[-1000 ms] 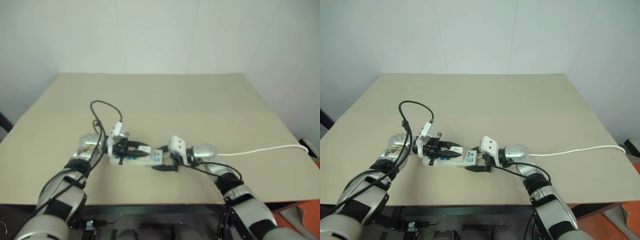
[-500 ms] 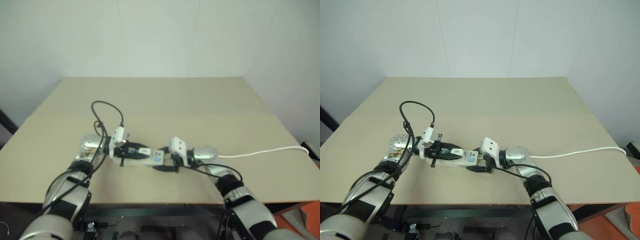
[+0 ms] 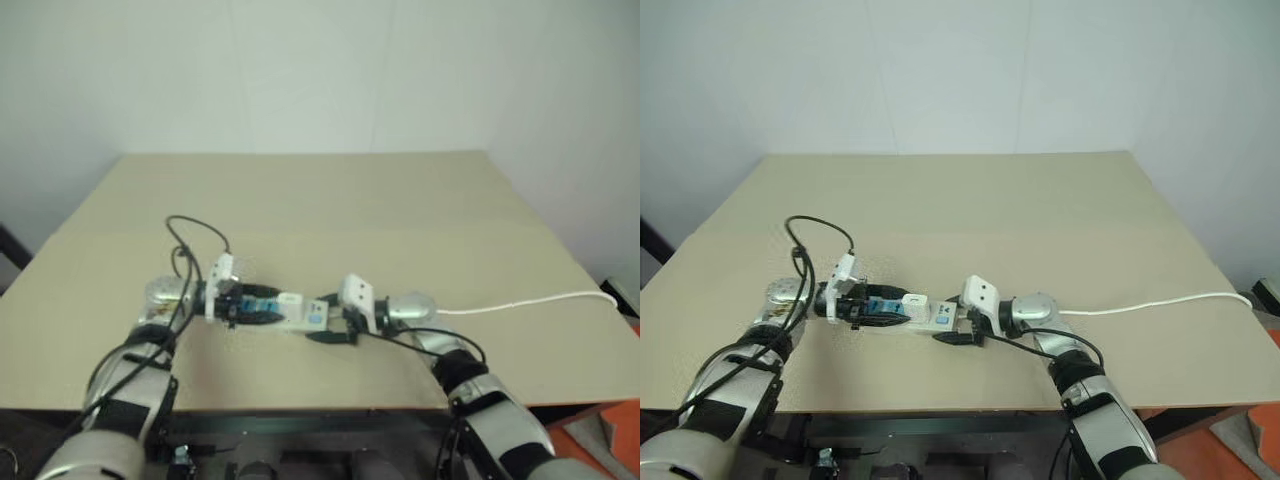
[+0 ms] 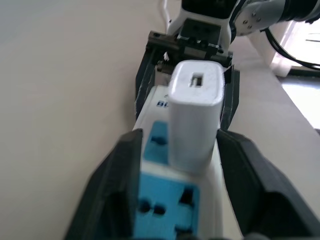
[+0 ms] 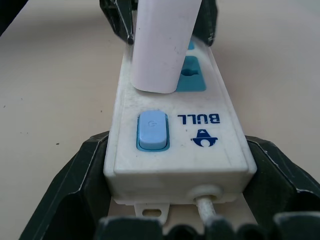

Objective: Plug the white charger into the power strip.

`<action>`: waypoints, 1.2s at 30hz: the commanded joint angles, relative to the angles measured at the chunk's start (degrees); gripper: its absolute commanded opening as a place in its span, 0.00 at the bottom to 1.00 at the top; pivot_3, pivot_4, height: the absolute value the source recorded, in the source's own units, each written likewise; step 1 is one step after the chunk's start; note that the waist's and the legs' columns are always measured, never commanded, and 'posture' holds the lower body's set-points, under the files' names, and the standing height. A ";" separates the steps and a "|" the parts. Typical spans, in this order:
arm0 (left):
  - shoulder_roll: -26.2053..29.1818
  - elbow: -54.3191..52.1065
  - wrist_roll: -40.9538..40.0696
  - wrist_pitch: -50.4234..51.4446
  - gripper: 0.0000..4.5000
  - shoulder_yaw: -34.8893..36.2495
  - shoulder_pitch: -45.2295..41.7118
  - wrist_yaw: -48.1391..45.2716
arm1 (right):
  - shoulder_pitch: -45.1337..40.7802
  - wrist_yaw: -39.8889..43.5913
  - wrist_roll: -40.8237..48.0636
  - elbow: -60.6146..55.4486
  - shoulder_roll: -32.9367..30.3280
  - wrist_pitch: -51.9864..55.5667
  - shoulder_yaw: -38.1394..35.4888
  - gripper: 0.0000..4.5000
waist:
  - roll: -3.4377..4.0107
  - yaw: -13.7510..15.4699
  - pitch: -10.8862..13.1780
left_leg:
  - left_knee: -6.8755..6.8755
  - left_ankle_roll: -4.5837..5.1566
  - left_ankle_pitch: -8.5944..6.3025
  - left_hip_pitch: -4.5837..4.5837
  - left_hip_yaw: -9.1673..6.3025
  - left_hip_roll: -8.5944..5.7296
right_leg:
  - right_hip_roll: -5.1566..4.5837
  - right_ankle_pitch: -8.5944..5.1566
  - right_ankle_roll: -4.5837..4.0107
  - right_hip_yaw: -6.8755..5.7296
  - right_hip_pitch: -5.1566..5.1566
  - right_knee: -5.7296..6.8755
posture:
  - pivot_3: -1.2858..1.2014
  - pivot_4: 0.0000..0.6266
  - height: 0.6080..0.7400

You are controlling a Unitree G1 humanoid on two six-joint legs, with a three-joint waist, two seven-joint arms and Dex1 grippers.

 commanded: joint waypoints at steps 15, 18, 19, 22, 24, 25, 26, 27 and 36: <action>8.24 -8.62 -6.26 3.84 1.00 1.49 -1.94 -0.05 | -2.07 3.15 0.72 0.06 -1.98 4.30 -1.47 0.76 | -0.28 0.03 0.47 | -0.04 0.00 0.00 -0.27 0.02 0.02 | 0.00 -0.03 0.04 0.00 -0.22 -0.06 | 0.52 0.24 1.00; 11.31 -10.29 -8.39 4.26 1.00 2.31 -1.63 -0.05 | -3.37 4.99 1.66 0.43 -3.93 5.76 -2.79 0.76 | -0.26 0.17 0.50 | -0.02 0.00 0.00 -0.55 0.03 0.02 | -0.03 -0.03 0.04 0.00 -0.46 -0.10 | 0.52 0.24 1.00; 12.18 -10.34 -8.43 3.80 1.00 2.32 -1.51 -0.05 | -3.76 5.45 1.83 0.70 -4.51 6.11 -3.11 0.76 | -0.25 0.30 0.51 | -0.02 0.00 0.00 -0.64 0.03 0.02 | -0.03 -0.03 0.04 -0.02 -0.55 -0.12 | 0.52 0.24 1.00; 14.29 -10.02 -8.40 3.29 1.00 2.97 -1.19 -0.05 | -4.77 6.90 2.19 1.91 -6.37 5.90 -3.97 0.76 | -0.25 0.49 0.53 | -0.02 0.00 0.00 -1.04 0.01 0.01 | -0.04 -0.03 0.04 -0.05 -0.93 -0.11 | 0.52 0.24 1.00; 14.93 -10.15 -8.38 3.08 1.00 3.26 -0.83 -0.05 | -5.14 7.90 2.34 2.67 -7.30 5.39 -4.31 0.76 | -0.25 0.62 0.56 | -0.02 0.00 0.00 -1.07 0.02 0.01 | -0.05 -0.03 0.04 -0.06 -0.96 -0.11 | 0.52 0.24 1.00; 15.17 -10.77 -8.74 3.25 1.00 3.20 -0.39 -0.05 | -5.27 8.29 2.32 3.12 -7.63 5.00 -4.47 0.76 | -0.25 0.67 0.58 | -0.04 0.00 0.00 -1.07 0.02 0.02 | -0.05 -0.03 0.04 -0.07 -0.97 -0.12 | 0.52 0.24 1.00; 15.22 -11.30 -8.97 3.41 1.00 3.26 -0.02 -0.05 | -5.36 8.65 2.21 3.54 -7.82 4.56 -4.62 0.76 | -0.25 0.67 0.60 | -0.05 0.00 0.00 -1.07 0.02 0.02 | -0.05 -0.03 0.03 -0.07 -0.97 -0.13 | 0.52 0.24 1.00; 15.10 -11.78 -9.06 3.44 1.00 3.38 0.35 -0.05 | -5.41 9.22 2.17 3.87 -7.93 4.27 -4.72 0.76 | -0.25 0.66 0.61 | -0.06 0.00 0.00 -1.07 0.03 0.02 | -0.05 -0.03 0.03 -0.07 -0.97 -0.13 | 0.52 0.24 1.00; 12.99 -16.60 -9.52 4.78 1.00 4.46 4.00 -0.05 | -2.57 14.27 3.68 1.14 -8.26 0.44 -5.10 1.00 | -0.26 0.65 0.73 | -0.06 0.00 0.00 -1.07 0.04 0.03 | -0.05 -0.03 0.03 -0.06 -0.98 -0.11 | 0.52 0.24 1.00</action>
